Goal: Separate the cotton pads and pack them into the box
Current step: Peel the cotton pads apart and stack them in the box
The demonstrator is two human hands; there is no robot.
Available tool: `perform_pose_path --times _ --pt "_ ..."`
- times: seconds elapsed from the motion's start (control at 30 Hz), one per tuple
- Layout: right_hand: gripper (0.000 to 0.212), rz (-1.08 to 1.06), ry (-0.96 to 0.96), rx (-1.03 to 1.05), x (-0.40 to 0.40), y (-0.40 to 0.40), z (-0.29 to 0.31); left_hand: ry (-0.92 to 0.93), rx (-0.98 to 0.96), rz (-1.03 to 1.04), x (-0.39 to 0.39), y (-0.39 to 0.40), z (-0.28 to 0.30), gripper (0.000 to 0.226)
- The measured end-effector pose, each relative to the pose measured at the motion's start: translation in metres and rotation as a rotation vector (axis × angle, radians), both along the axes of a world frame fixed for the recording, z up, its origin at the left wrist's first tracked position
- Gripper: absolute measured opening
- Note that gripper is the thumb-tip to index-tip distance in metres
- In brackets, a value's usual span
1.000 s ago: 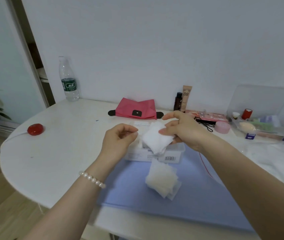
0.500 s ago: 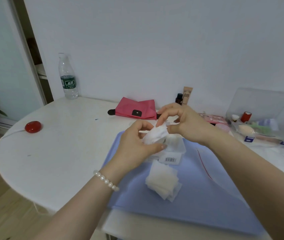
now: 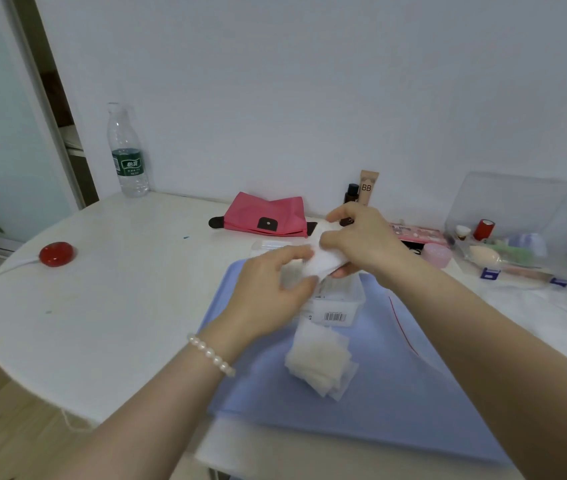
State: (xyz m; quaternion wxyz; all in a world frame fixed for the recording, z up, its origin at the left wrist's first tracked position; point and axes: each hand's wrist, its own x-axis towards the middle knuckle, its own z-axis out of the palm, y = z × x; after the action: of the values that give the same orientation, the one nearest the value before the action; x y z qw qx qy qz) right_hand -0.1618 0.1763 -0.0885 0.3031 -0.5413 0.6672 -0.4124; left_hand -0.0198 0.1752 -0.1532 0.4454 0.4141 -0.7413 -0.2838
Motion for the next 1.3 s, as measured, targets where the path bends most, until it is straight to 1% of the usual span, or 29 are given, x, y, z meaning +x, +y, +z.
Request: perform_pose_path --times 0.1,0.13,0.2,0.27,0.37,0.4,0.43,0.53,0.6,0.63,0.8,0.87,0.93,1.03,1.1,1.17,1.23,1.27,1.3 --pt "0.029 0.047 -0.145 0.164 -0.012 -0.004 -0.011 0.017 0.044 0.127 0.025 -0.019 0.003 0.014" --pt "0.028 0.061 -0.163 0.214 -0.014 -0.005 -0.017 -0.018 0.063 0.143 0.029 -0.025 0.001 0.014" --pt "0.025 0.061 -0.138 0.252 -0.018 -0.009 -0.028 -0.120 0.069 0.122 0.031 -0.030 -0.008 0.020" --pt "0.026 0.039 -0.103 0.240 -0.020 -0.011 -0.033 -0.199 0.051 0.087 0.027 -0.031 -0.017 0.029" --pt "0.027 0.005 -0.086 0.200 -0.024 -0.013 -0.034 -0.241 0.038 0.048 0.018 -0.028 -0.026 0.037" --pt "0.028 -0.002 -0.044 0.189 -0.024 -0.014 -0.035 -0.254 0.044 0.045 0.015 -0.028 -0.028 0.039" --pt "0.028 -0.002 0.037 0.185 -0.024 -0.015 -0.035 -0.277 0.047 0.044 0.013 -0.028 -0.030 0.040" --pt "0.022 0.043 0.422 0.216 -0.018 -0.016 -0.036 -0.429 0.066 0.057 0.008 -0.031 -0.036 0.040" --pt "0.017 0.082 0.642 0.255 -0.011 -0.017 -0.036 -0.480 0.084 0.066 0.006 -0.035 -0.040 0.036" --pt "0.017 0.096 0.696 0.269 -0.007 -0.019 -0.036 -0.474 0.090 0.073 0.004 -0.036 -0.041 0.036" --pt "0.022 0.095 0.819 0.291 0.021 -0.026 -0.040 -0.422 0.082 0.066 -0.001 -0.033 -0.039 0.037" --pt "0.024 0.094 0.797 0.311 0.030 -0.030 -0.044 -0.372 0.092 0.050 -0.001 -0.035 -0.042 0.037" --pt "0.018 0.123 0.749 0.325 0.034 -0.035 -0.048 -0.313 0.110 0.027 0.000 -0.036 -0.043 0.037" --pt "0.019 0.200 0.630 0.329 0.034 -0.037 -0.049 -0.261 0.151 0.002 0.003 -0.030 -0.038 0.040" --pt "0.014 0.254 0.567 0.295 0.032 -0.034 -0.047 -0.228 0.178 0.001 0.004 -0.026 -0.034 0.042" --pt "0.010 0.289 0.483 0.275 0.028 -0.031 -0.044 -0.163 0.201 0.006 0.005 -0.022 -0.031 0.043" --pt "0.011 0.298 0.392 0.281 0.023 -0.029 -0.042 -0.095 0.198 0.027 0.006 -0.020 -0.028 0.043" --pt "0.013 0.295 0.354 0.296 0.020 -0.028 -0.040 -0.095 0.177 0.044 0.005 -0.020 -0.028 0.043" --pt "0.014 0.289 0.328 0.313 0.016 -0.027 -0.039 -0.134 0.133 0.065 0.005 -0.020 -0.028 0.043"
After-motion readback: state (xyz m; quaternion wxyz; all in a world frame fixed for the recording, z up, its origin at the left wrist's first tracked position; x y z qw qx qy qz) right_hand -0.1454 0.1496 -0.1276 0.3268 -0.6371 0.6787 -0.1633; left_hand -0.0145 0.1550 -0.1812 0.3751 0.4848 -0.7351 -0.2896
